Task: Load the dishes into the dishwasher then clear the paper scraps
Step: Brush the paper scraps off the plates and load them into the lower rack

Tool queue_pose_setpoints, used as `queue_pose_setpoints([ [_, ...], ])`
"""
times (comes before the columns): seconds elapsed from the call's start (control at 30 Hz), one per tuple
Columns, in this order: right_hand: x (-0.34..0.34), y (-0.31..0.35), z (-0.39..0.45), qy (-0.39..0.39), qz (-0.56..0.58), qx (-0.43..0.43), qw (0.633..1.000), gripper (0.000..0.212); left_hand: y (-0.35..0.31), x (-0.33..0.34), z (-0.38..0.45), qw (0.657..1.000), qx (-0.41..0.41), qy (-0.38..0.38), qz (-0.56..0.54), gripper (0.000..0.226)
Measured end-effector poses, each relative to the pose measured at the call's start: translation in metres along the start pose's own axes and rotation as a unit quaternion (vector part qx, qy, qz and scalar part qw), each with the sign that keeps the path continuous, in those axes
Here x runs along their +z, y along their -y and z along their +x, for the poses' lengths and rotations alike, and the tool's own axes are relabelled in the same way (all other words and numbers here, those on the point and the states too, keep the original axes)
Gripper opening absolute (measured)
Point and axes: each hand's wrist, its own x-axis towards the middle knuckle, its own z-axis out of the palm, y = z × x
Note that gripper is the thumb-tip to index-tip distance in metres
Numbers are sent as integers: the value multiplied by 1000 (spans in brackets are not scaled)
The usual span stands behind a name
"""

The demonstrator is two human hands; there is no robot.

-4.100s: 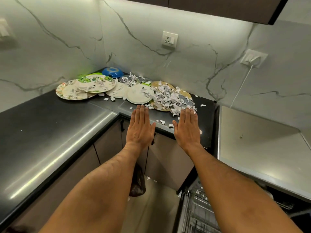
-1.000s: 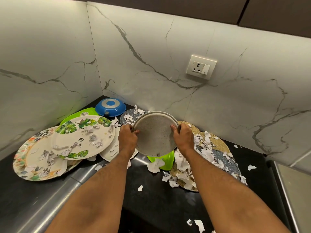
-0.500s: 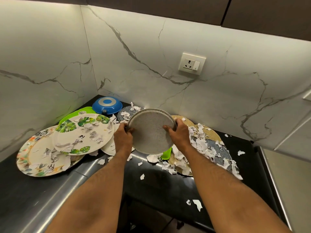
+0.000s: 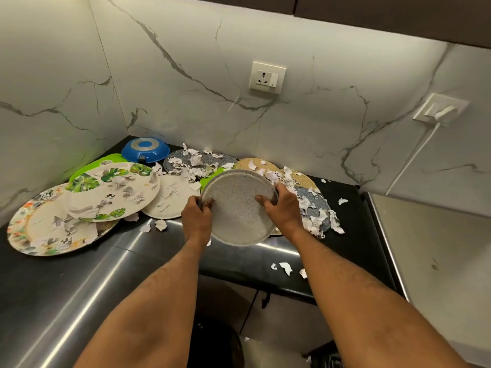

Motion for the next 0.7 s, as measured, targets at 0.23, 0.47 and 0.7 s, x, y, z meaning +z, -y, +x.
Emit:
queue_pose_setpoints([
  [0.23,-50,-39,-69,1,16,11,1000,43,-4,20,-81,999,5,22,30,18],
  [0.47,-118,-101,-174,16,58,55,997,42,-5,48,-203,996,12,65,66,19],
  [0.7,-172,-142,-270,14,56,117,991,32,-2,77,-298,988,10,126,87,18],
])
